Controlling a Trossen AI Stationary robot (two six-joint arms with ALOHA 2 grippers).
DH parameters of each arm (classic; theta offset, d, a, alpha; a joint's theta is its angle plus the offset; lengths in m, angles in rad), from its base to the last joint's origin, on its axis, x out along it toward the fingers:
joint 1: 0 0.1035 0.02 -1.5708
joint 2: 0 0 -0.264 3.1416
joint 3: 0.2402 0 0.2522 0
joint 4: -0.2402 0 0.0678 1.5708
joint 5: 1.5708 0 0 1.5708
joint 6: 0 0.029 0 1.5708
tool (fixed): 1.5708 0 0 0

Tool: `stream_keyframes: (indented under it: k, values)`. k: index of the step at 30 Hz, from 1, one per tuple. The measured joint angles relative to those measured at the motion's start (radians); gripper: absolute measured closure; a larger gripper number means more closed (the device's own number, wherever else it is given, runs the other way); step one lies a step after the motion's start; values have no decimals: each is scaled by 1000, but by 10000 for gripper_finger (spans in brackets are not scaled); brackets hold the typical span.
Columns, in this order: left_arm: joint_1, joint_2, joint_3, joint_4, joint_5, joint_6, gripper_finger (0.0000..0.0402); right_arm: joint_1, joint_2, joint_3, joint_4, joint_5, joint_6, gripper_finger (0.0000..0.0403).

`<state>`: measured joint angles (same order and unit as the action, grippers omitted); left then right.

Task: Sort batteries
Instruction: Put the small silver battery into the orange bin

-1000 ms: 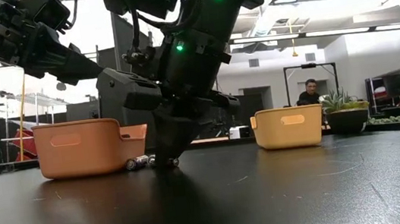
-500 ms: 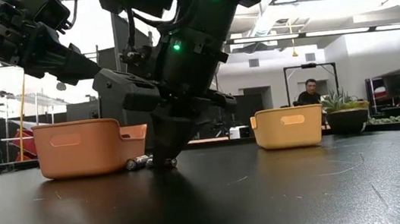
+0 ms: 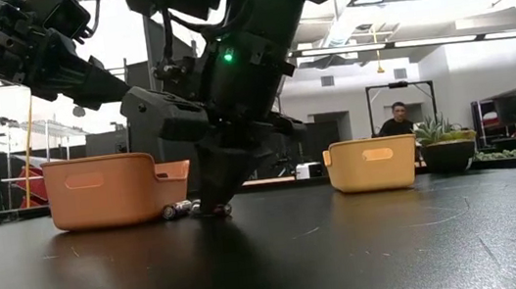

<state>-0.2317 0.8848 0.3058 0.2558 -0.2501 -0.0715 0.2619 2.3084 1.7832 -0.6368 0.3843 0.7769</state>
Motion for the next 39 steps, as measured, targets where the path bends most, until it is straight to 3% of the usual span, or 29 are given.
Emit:
stream_keyframes:
  k: [11,16,21,27,30,34,39]
  values:
    - [0,0,0,-5,0,0,270,0,-33,1,-15,7,-20,402]
    - [0,0,0,-5,0,3,270,15,-38,2,62,-50,-97,388]
    - [0,0,0,-4,0,3,270,49,-38,2,224,-108,-182,306]
    - [0,0,0,-3,0,4,270,78,-10,3,271,-124,-210,157]
    - [0,0,0,-2,0,4,270,84,24,2,291,-125,-206,101]
    - [0,0,0,-1,0,-16,270,96,92,58,295,-109,-205,64]
    - [-2,0,0,-3,1,-32,270,110,183,197,204,-30,-222,59]
